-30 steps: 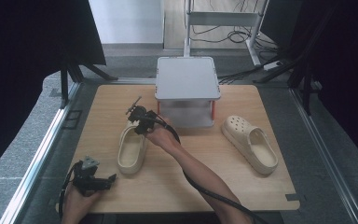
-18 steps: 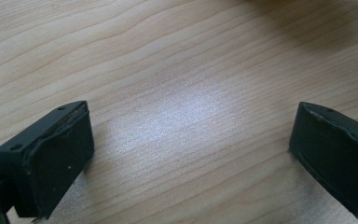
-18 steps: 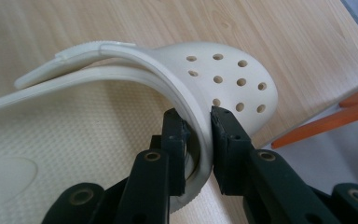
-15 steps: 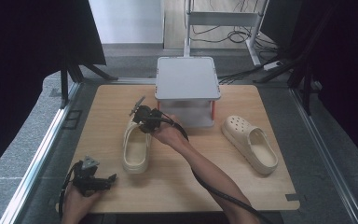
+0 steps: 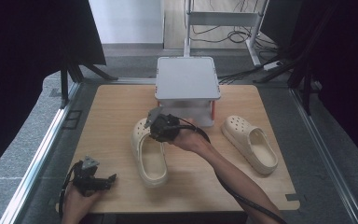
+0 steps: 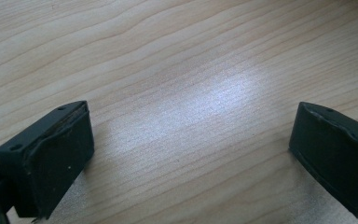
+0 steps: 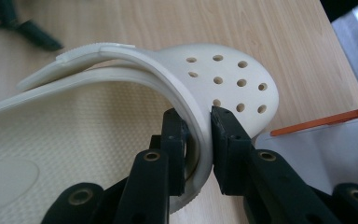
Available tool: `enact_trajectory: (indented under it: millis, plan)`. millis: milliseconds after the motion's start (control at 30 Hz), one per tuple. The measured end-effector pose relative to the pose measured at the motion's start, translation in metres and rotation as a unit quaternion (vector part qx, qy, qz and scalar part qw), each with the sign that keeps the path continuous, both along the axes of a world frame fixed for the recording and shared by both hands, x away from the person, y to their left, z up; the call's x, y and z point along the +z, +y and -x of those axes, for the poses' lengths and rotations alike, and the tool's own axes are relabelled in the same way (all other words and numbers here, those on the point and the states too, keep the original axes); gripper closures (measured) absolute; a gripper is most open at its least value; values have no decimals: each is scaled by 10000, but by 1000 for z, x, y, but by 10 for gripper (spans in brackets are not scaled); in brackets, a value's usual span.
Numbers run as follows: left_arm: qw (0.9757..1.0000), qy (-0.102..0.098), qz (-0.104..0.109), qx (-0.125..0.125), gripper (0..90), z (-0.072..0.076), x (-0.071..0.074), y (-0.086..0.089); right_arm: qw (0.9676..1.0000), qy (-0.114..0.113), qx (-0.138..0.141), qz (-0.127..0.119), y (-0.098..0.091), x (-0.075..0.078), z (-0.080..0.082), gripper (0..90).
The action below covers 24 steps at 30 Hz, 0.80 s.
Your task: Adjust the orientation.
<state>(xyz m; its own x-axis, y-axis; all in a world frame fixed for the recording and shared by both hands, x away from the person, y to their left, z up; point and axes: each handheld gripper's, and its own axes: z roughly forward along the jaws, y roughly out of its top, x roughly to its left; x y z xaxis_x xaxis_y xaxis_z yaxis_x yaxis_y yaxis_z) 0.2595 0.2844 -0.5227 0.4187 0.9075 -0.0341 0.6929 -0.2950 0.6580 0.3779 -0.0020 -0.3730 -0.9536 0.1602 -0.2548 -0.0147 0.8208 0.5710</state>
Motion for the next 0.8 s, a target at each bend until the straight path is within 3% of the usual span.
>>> enact_trajectory:
  millis: [133,333,433,800]
  plan:
    - [10000,-2,2,2,0,0,0,0,9995,-97,292,38,-15,1,16,765]
    - [10000,8,0,-4,0,0,0,0,9963,-250,821,68,-41,-7,41,765]
    - [10000,15,17,13,0,0,0,0,9950,-273,958,53,-52,-12,50,764]
    - [10000,12,1,23,0,0,0,0,9908,-265,1318,168,-85,-43,62,761]
